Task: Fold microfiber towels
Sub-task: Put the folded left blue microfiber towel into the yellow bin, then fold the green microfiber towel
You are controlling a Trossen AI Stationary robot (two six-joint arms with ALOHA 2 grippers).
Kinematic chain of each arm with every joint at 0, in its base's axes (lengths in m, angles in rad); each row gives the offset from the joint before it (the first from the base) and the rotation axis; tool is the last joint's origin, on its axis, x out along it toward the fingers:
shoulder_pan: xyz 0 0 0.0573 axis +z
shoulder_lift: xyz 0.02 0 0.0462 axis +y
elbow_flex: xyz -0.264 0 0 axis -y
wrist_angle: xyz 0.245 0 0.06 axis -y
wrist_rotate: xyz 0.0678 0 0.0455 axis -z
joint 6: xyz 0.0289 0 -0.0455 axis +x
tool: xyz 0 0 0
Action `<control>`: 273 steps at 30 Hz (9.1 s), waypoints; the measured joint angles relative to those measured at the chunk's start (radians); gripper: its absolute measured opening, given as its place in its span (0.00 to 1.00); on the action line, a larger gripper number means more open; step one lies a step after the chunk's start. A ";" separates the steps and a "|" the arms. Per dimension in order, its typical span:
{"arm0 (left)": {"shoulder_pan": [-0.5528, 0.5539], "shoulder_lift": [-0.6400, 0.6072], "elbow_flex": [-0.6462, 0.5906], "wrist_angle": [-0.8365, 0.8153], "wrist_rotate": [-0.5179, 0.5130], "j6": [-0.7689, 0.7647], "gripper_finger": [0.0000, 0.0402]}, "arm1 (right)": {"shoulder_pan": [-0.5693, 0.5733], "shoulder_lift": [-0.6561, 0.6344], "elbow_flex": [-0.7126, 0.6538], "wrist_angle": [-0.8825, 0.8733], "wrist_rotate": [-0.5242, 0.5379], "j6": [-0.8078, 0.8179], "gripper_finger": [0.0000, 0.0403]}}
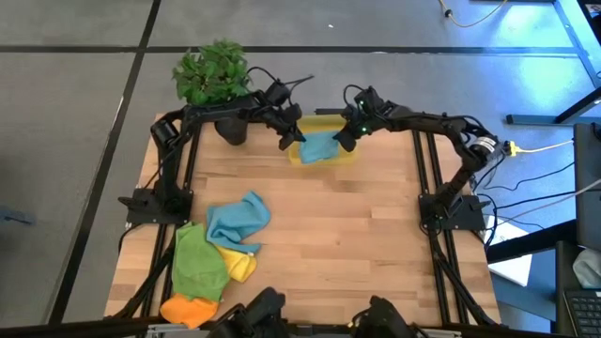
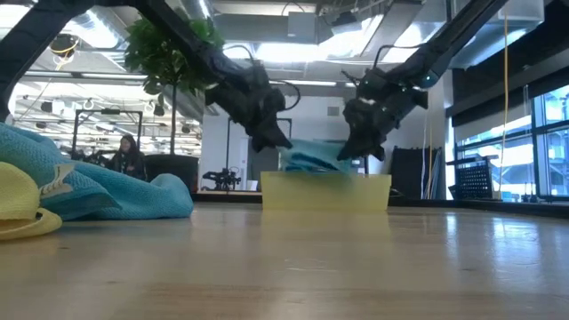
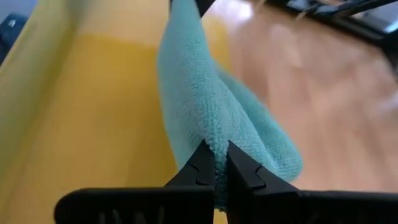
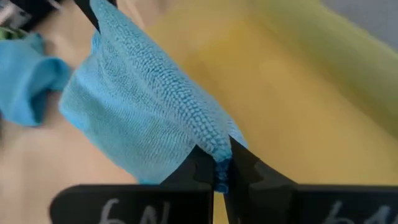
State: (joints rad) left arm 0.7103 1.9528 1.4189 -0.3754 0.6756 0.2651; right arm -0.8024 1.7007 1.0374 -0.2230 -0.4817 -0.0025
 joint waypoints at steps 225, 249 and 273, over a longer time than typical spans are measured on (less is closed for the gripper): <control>-1.317 -0.135 0.327 -0.657 -1.285 -0.947 0.00 | 1.144 0.310 -0.204 1.127 0.621 -0.032 0.19; -1.439 -0.134 -0.033 -0.421 -1.006 -1.380 0.20 | 1.119 0.310 -0.204 1.117 0.596 -0.028 0.01; -1.477 -0.133 -0.379 0.083 -1.185 -1.644 0.29 | 1.102 0.278 -0.201 1.119 0.592 0.006 0.01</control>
State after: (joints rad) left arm -0.7666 1.8194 1.0397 -0.2920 -0.5090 -1.3788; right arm 0.2996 1.9789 0.8365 0.8956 0.1104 0.0031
